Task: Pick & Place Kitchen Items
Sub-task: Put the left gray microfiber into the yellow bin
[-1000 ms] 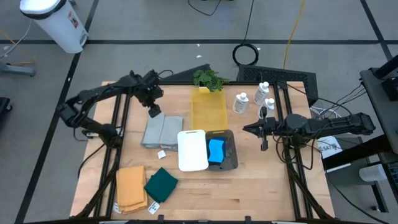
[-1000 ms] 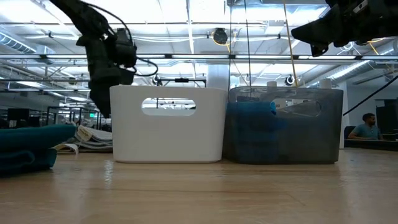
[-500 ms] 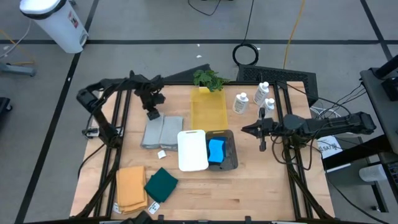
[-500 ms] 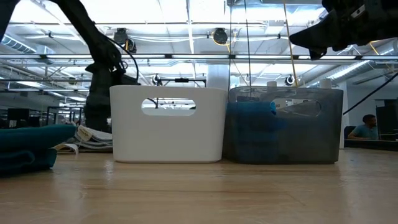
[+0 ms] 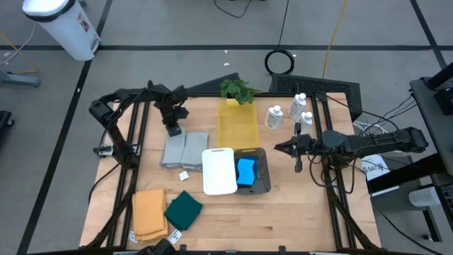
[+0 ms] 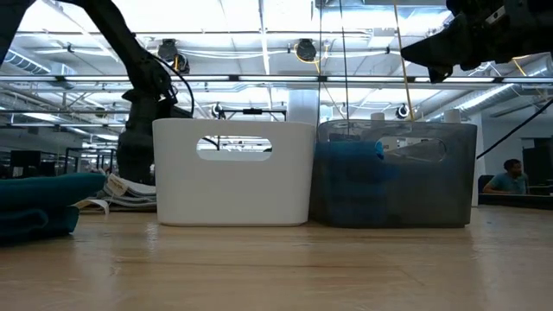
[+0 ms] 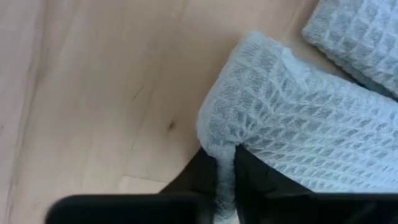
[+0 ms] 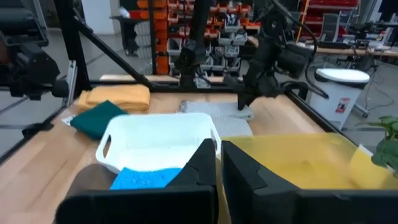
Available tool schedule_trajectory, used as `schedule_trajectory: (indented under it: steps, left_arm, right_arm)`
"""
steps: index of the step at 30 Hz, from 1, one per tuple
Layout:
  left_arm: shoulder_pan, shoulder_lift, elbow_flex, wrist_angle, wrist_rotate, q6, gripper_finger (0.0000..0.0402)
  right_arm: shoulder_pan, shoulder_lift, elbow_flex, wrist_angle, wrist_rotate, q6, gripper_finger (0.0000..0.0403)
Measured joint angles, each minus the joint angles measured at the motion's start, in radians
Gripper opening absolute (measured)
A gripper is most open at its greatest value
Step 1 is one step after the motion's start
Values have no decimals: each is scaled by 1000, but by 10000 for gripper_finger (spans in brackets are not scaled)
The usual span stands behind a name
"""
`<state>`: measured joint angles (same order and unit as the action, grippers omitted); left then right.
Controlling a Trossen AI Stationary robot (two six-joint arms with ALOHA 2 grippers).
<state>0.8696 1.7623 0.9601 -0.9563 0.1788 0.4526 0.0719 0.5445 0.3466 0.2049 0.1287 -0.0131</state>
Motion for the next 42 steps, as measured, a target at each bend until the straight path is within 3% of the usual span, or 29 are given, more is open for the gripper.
schedule_trajectory:
  steps: [4, 9, 19, 26, 34, 42]
  left_arm:
    - [-12, -43, 35, -92, -116, -88, 22]
    - [-86, -182, 124, -190, -235, -152, 14]
    - [-338, -434, 267, -253, -410, -391, 15]
    - [-507, -430, 321, -344, -495, -519, 15]
    - [-638, -426, 390, -352, -547, -541, 15]
    - [-682, -427, 493, -346, -578, -537, 15]
  right_arm:
    - [0, 0, 0, 4, 0, 24, 0]
    - [0, 0, 0, 9, 0, 39, 0]
    - [0, 1, 0, 29, 0, 73, 0]
    - [0, 16, 0, 120, 0, 73, 0]
    - [0, 70, 0, 197, 0, 67, 0]
    - [0, 279, 0, 554, 0, 5, 0]
